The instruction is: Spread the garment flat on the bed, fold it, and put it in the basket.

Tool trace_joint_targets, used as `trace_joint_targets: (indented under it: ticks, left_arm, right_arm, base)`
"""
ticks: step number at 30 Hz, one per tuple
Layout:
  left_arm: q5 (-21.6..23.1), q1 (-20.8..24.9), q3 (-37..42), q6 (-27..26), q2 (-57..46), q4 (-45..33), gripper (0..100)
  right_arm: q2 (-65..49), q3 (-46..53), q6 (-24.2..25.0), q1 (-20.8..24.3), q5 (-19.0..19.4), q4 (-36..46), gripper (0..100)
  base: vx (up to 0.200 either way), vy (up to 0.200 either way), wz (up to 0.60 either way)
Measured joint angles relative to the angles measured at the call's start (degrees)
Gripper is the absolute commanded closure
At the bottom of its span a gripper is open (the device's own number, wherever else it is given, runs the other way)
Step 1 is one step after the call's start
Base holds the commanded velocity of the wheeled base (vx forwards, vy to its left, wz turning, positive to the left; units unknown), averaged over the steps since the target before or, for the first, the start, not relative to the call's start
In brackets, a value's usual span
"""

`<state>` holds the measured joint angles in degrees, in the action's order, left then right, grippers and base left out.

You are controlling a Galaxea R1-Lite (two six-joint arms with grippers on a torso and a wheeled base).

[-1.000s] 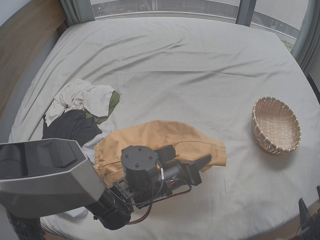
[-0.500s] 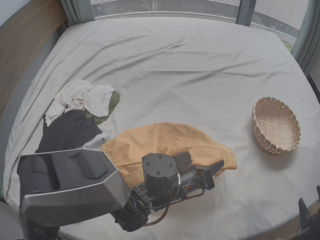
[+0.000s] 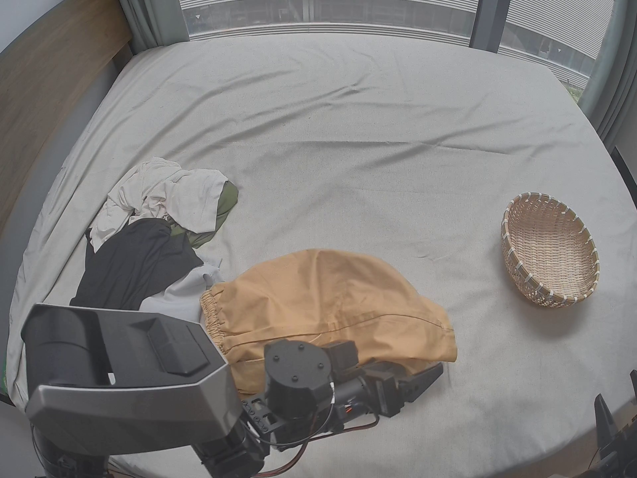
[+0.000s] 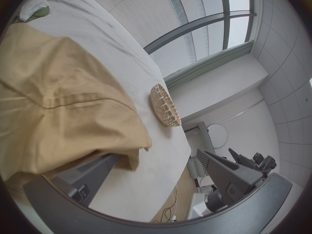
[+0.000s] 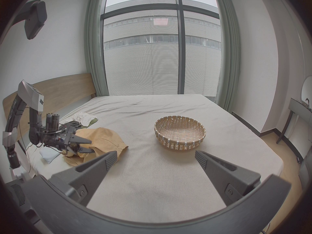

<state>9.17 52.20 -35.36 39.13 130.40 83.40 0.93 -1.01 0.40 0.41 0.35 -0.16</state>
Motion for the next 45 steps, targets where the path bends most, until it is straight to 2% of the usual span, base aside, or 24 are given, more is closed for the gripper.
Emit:
trace_joint_targets:
  ticks: [5,13,22,33,40,45]
  left_arm:
    - [-0.4,0.3,8.7,-0.4,-2.7,3.7,0]
    - [-2.6,-1.9,16.2,-0.7,-10.1,5.0,0]
    - [-2.8,-13.4,25.6,-0.9,-18.7,5.2,0]
    - [2.0,-27.5,33.9,-3.8,-23.7,5.1,0]
    - [2.3,-31.8,34.3,-7.9,-21.7,5.1,0]
    - [2.5,-33.0,34.4,-9.7,-18.6,5.2,0]
  right_arm:
    - [0.0,0.0,0.0,0.0,0.0,0.0,0]
    - [0.0,0.0,0.0,0.0,0.0,0.0,0]
    - [0.0,0.0,0.0,-0.1,0.0,0.0,0]
    - [0.0,0.0,-0.1,-0.1,0.0,0.0,0]
    - [0.0,0.0,0.0,-0.1,0.0,0.0,0]
    - [0.0,0.0,-0.1,-0.1,0.1,0.0,0]
  base:
    - [0.000,0.000,0.00]
    - [0.000,0.000,0.00]
    - [0.000,0.000,0.00]
    - [0.000,0.000,0.00]
    - [0.000,0.000,0.00]
    - [0.000,0.000,0.00]
